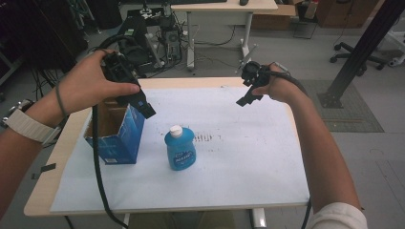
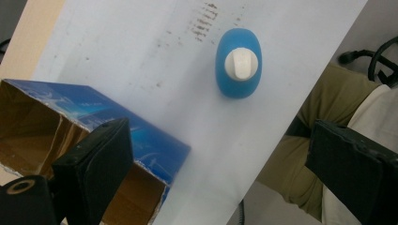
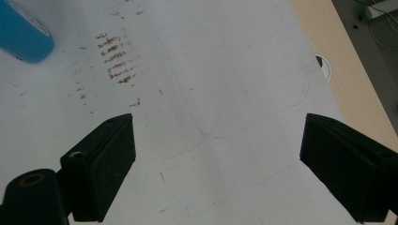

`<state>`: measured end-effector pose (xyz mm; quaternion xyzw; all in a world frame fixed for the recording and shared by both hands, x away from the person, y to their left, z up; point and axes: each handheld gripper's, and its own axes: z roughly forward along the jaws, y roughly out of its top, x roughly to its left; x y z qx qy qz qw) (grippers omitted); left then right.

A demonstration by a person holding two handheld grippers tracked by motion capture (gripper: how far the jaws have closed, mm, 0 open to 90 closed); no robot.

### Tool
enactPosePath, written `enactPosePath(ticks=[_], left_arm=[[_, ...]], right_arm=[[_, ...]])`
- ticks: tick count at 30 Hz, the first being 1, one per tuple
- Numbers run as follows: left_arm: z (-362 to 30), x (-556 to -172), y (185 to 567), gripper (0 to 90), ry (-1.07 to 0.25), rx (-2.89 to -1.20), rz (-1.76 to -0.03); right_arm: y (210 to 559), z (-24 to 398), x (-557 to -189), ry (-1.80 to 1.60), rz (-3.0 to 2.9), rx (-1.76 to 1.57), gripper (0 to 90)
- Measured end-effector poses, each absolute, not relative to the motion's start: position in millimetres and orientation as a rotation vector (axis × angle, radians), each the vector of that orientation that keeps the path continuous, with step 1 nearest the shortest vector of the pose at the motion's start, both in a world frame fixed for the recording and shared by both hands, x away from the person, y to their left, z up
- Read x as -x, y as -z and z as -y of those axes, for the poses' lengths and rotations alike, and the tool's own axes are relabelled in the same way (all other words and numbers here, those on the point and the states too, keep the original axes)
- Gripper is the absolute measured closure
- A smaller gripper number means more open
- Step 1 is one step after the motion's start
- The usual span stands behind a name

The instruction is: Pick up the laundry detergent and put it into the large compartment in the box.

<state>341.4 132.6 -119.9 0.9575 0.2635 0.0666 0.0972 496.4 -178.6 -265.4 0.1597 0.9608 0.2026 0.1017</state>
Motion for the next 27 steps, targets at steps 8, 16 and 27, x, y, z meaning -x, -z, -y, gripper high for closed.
enactPosePath(ticks=[8, 16, 27], left_arm=[[-121.9, -342.5, 122.7, 7.9, -0.182, -2.840, -0.765], [-116.1, -345.9, 126.4, 7.9, -0.167, -2.830, -0.778], [-104.8, -349.7, 134.6, 7.5, -0.164, -2.822, -0.791]], right_arm=[[265.3, 177.9, -496.0, -0.605, -2.838, -0.469, 10.7], [265.7, 176.5, -494.8, -0.600, -2.844, -0.461, 10.7], [264.3, 177.5, -494.1, -0.606, -2.840, -0.465, 10.8]])
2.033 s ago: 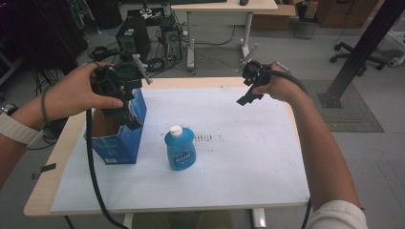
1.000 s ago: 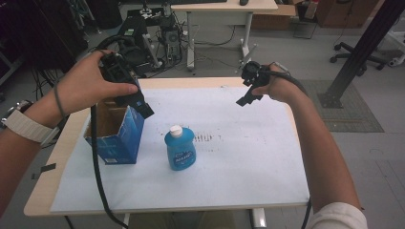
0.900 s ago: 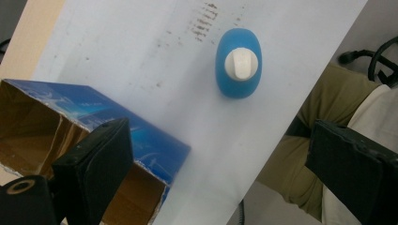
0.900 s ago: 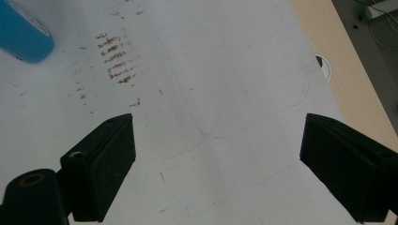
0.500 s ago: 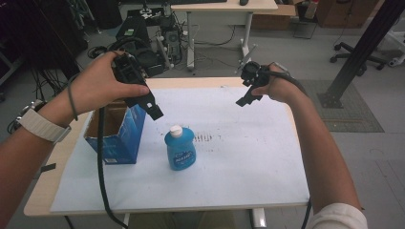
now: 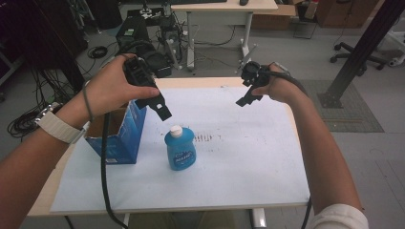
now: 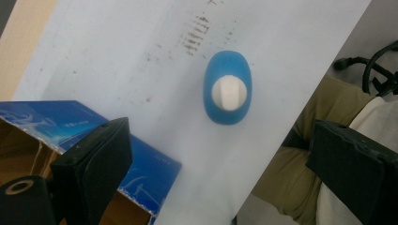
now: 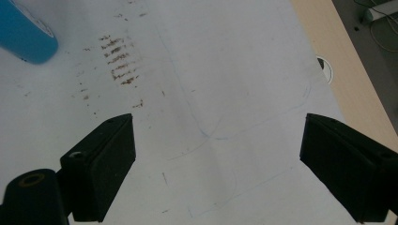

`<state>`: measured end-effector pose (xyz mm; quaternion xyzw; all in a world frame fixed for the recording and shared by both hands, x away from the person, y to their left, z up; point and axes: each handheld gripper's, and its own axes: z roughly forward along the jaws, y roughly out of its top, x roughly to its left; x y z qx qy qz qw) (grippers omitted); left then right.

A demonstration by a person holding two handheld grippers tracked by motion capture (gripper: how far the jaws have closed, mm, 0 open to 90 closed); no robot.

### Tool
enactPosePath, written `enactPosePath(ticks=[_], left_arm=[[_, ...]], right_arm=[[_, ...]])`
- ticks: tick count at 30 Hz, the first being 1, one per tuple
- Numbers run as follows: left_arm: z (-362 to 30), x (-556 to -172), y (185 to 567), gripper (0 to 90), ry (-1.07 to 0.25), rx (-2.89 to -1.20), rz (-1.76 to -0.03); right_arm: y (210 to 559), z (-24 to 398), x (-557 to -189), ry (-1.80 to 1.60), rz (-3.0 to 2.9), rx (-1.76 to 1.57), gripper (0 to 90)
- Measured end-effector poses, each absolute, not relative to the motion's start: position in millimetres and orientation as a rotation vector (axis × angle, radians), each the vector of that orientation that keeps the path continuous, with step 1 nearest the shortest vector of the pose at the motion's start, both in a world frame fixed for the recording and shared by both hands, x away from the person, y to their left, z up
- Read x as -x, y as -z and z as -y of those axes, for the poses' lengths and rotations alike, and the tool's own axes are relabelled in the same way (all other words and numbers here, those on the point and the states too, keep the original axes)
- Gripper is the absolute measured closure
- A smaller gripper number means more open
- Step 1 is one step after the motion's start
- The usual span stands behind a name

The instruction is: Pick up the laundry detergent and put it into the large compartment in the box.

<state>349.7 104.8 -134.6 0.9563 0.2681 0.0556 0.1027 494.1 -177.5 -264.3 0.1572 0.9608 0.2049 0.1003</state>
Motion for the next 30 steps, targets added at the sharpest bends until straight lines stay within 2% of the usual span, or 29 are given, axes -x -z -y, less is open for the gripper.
enactPosePath(ticks=[9, 30], left_arm=[[-95.7, -351.4, 141.2, 7.5, -0.167, -2.845, -0.780], [-84.2, -356.6, 173.3, 8.2, -0.072, -2.877, -0.775]], right_arm=[[264.6, 176.3, -493.9, -0.607, -2.842, -0.460, 10.7], [263.8, 176.6, -492.8, -0.604, -2.840, -0.458, 10.7]])
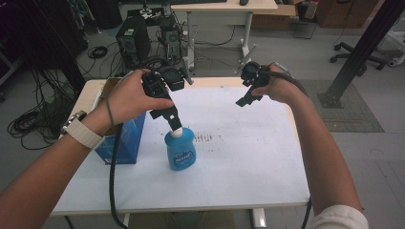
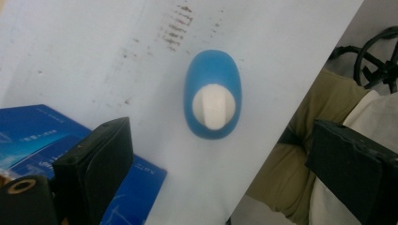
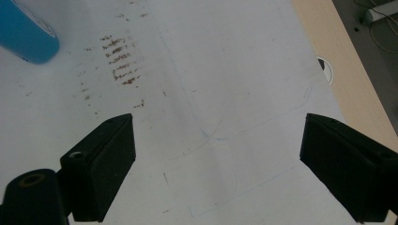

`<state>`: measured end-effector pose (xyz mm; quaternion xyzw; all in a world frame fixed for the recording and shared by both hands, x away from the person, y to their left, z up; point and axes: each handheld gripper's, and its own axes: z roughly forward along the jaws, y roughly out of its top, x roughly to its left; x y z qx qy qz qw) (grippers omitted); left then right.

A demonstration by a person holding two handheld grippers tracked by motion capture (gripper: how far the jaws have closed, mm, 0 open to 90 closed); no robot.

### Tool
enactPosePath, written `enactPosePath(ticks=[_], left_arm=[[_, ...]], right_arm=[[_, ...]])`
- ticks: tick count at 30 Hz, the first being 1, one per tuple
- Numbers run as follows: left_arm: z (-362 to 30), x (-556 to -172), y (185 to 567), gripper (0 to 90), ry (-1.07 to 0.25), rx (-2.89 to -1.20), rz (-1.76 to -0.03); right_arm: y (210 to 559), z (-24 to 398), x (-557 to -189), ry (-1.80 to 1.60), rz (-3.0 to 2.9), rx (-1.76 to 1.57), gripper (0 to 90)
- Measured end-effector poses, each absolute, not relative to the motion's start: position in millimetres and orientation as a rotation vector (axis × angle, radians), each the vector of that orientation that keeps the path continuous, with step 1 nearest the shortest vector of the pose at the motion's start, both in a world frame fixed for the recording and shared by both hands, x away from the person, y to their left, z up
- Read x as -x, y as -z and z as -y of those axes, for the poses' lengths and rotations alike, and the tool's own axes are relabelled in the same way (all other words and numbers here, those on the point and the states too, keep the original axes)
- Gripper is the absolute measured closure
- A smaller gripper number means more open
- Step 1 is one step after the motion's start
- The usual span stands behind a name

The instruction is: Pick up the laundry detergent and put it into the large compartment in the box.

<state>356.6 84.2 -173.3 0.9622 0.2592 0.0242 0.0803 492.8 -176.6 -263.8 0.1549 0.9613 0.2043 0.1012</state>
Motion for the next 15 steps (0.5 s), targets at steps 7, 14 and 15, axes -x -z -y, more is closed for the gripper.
enactPosePath(ticks=[7, 14, 15], left_arm=[[-81.9, -357.4, 181.5, 8.1, -0.043, -2.879, -0.771], [-80.1, -358.1, 190.6, 8.1, -0.010, -2.875, -0.757], [-80.1, -358.0, 191.6, 8.1, -0.006, -2.872, -0.757]], right_arm=[[263.7, 176.5, -492.3, -0.607, -2.839, -0.458, 10.7], [263.9, 175.3, -492.2, -0.605, -2.841, -0.456, 10.7], [263.9, 175.3, -492.3, -0.606, -2.842, -0.455, 10.7]])
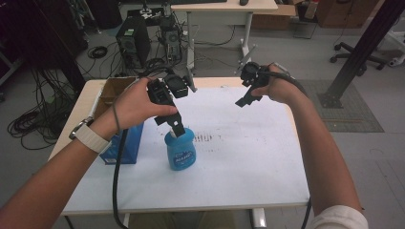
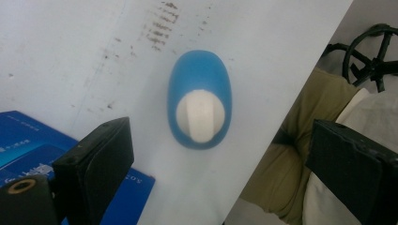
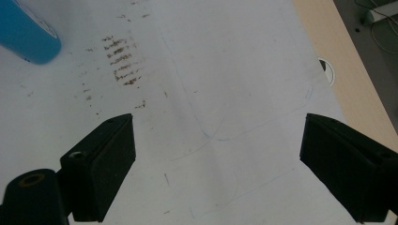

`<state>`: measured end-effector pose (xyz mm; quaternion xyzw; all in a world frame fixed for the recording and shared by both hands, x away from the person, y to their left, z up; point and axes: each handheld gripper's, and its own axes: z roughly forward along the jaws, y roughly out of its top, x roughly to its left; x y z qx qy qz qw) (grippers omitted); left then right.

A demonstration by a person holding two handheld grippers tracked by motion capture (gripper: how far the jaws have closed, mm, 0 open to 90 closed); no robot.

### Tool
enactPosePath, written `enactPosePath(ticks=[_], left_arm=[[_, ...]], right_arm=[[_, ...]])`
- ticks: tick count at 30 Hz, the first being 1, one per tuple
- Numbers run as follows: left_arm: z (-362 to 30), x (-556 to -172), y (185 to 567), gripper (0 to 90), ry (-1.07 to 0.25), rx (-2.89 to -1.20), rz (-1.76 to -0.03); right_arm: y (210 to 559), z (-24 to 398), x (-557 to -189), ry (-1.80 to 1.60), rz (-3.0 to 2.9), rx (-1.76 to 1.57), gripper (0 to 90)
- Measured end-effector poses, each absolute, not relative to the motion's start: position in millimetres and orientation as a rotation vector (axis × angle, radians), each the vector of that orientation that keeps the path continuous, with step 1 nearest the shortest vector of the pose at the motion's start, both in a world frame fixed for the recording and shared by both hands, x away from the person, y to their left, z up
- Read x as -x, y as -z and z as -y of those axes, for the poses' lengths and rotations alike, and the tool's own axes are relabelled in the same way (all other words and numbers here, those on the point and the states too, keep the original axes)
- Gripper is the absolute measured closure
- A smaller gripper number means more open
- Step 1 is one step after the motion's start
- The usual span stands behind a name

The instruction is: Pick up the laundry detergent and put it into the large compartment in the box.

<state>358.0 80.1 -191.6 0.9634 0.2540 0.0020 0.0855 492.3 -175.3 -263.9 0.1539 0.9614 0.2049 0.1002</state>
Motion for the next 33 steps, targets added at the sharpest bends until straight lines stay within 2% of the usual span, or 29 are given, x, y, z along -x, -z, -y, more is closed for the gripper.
enactPosePath(ticks=[33], left_arm=[[-71.2, -364.1, 228.3, 8.2, -0.024, -2.890, -0.722]], right_arm=[[265.9, 173.2, -492.6, -0.600, -2.849, -0.448, 10.7]])
